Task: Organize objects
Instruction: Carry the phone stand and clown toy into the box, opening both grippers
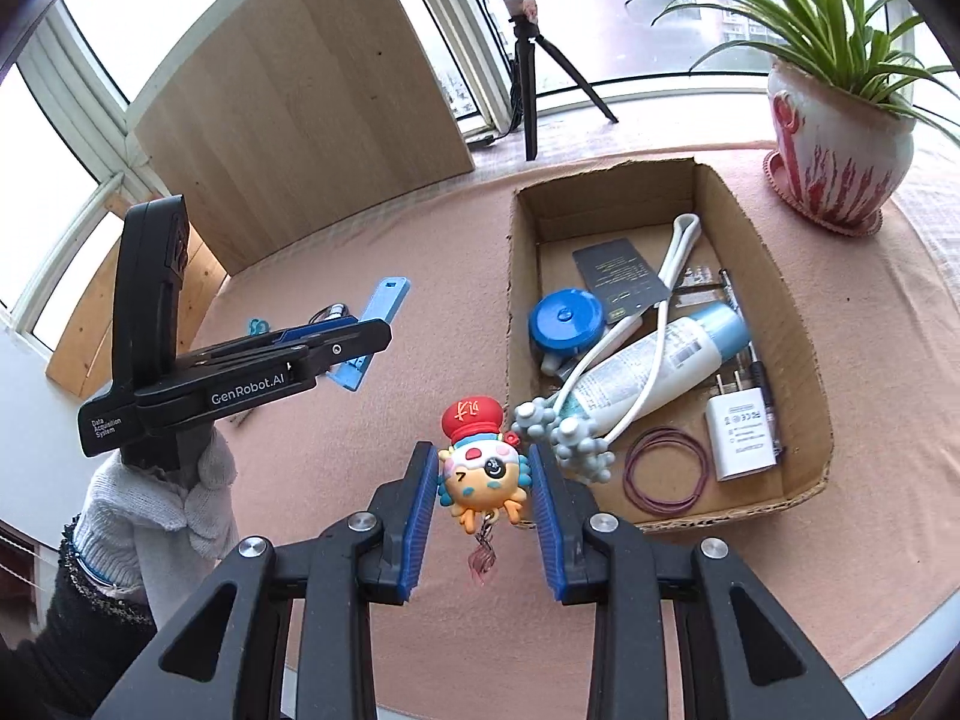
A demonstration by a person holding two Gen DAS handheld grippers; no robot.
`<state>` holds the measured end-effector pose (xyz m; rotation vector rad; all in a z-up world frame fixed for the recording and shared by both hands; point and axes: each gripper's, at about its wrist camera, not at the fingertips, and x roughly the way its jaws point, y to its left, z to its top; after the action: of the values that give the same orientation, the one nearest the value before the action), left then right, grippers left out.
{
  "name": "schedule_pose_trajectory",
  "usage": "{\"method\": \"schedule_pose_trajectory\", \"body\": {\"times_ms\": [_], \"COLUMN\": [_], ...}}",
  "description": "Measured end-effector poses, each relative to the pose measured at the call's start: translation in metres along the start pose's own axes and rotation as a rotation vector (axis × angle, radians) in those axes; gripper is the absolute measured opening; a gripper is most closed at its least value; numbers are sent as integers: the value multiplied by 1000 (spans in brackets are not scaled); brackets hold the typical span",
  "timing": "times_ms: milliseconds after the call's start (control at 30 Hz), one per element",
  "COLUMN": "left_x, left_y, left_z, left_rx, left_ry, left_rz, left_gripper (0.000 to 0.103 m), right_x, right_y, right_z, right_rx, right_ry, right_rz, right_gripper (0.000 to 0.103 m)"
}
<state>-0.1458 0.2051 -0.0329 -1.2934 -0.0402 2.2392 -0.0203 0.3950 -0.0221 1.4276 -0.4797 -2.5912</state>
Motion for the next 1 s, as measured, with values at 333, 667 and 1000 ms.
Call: {"method": "schedule_pose_trajectory", "body": {"times_ms": [333, 667, 1000], "left_x": [29, 62, 56], "left_y": [-64, -93, -86], "left_z": [42, 65, 64], "left_rx": [67, 88, 82], "left_ry": [-27, -28, -37], "left_rz": [-32, -8, 22], "left_gripper": [40, 55, 69], "right_x": [-11, -4, -20], "right_y": [-37, -48, -32], "right_z": [20, 29, 38], "right_rx": [35, 6, -83], "right_ry": [-57, -66, -159], "right_rz": [-64, -105, -261], "right_gripper": [28, 29, 62]}}
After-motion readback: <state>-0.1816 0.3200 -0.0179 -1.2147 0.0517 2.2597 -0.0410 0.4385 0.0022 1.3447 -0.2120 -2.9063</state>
